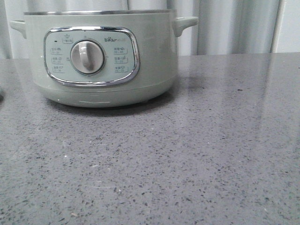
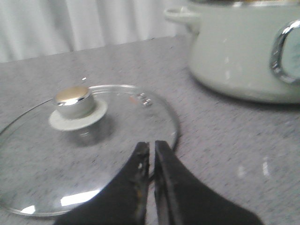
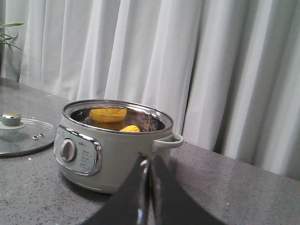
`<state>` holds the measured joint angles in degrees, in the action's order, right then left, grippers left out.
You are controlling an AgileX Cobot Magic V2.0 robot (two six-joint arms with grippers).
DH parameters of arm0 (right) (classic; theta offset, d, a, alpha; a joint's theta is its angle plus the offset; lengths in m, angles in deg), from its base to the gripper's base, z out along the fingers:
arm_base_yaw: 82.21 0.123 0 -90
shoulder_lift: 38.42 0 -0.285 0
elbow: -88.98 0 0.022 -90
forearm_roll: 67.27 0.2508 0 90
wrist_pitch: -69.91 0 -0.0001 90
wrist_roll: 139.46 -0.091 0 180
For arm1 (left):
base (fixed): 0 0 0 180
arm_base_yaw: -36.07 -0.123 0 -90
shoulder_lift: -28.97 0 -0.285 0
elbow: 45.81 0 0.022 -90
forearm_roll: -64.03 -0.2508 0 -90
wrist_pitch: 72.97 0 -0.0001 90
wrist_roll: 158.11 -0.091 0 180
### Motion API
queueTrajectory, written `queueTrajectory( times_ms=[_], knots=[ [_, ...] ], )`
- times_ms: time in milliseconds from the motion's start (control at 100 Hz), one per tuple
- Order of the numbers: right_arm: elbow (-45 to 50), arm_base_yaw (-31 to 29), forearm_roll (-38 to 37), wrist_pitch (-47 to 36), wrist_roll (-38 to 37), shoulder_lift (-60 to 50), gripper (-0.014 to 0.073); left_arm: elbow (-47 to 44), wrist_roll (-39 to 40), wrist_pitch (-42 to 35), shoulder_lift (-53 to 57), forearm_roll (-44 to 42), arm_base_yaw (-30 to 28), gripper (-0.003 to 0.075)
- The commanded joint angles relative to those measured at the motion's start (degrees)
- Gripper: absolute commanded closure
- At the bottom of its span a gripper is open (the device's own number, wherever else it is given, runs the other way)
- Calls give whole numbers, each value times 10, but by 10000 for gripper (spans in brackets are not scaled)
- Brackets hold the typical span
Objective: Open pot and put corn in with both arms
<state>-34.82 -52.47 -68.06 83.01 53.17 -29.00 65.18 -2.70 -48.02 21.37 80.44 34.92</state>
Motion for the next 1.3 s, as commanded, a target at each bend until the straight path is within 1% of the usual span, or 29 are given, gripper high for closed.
queueTrajectory(
  times_ms=[0,40,70,100,150,220,410,650,740,1290],
  knots=[
    [-13,-2,-2,-42,5,12,652,-35,138,-81,21,-147,-1,741],
    [-13,-2,-2,-42,5,12,652,-52,199,-99,17,-207,-1,741],
    [-13,-2,-2,-42,5,12,652,-66,246,-111,17,-233,-1,741],
    [-13,-2,-2,-42,5,12,652,-75,261,-115,17,-241,-1,741],
    [-13,-2,-2,-42,5,12,652,-88,262,-115,20,-237,-1,741],
    [-13,-2,-2,-42,5,12,652,-86,262,-78,20,-230,0,741],
    [-13,-2,-2,-42,5,12,652,-86,262,-78,20,-229,14,741],
    [-13,-2,-2,-42,5,12,652,-86,262,-79,20,-229,60,741],
    [-13,-2,-2,-42,5,12,652,-86,262,-82,20,-229,69,741],
    [-13,-2,-2,-42,5,9,652,-86,262,-82,20,-229,68,741]
  ],
)
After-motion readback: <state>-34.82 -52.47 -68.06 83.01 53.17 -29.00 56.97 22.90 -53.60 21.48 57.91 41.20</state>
